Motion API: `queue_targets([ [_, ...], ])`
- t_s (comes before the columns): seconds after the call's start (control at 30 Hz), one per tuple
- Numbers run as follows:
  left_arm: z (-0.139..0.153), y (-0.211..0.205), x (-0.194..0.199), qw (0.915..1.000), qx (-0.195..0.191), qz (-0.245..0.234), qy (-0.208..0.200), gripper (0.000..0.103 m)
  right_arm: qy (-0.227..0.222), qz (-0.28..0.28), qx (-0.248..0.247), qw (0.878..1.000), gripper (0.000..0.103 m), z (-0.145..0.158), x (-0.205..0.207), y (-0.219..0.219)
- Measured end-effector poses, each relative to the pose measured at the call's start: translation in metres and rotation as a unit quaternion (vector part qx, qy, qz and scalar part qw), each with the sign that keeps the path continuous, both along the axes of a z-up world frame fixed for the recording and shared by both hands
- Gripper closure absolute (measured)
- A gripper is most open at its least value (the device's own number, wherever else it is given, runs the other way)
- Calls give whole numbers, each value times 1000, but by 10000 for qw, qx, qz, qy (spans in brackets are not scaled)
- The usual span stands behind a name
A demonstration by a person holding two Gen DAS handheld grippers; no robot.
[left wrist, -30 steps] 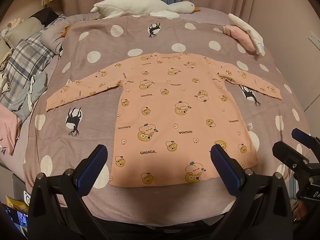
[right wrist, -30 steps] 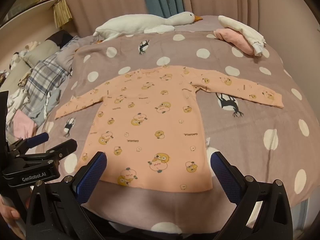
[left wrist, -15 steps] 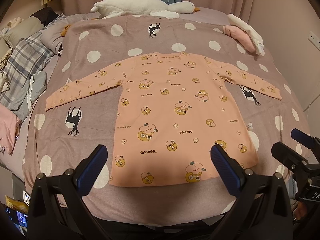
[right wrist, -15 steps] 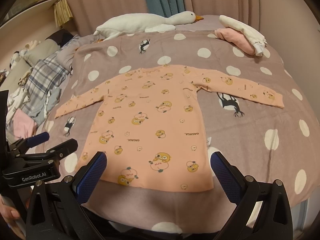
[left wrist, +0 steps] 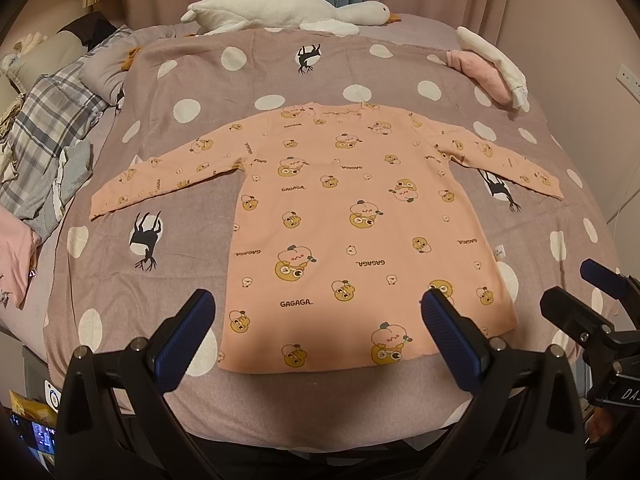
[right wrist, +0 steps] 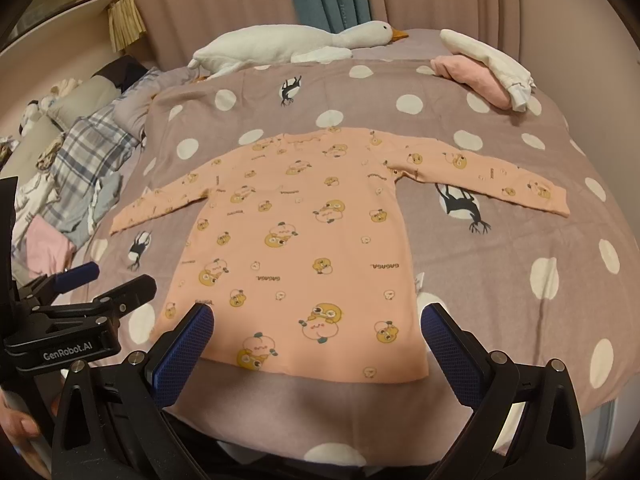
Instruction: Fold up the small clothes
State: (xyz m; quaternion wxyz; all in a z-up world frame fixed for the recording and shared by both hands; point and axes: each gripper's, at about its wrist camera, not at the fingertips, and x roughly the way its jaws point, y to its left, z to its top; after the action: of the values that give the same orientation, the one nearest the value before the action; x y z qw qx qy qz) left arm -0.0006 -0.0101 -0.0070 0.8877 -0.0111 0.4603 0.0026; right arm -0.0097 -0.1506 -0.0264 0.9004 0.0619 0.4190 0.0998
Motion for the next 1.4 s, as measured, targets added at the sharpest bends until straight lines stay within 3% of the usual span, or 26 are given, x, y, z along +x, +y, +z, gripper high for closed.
queue_targets([
  [1.4, -2, 0, 2, 10000, 38, -47, 60, 0, 38, 3, 11, 10000, 1, -4, -2, 4],
])
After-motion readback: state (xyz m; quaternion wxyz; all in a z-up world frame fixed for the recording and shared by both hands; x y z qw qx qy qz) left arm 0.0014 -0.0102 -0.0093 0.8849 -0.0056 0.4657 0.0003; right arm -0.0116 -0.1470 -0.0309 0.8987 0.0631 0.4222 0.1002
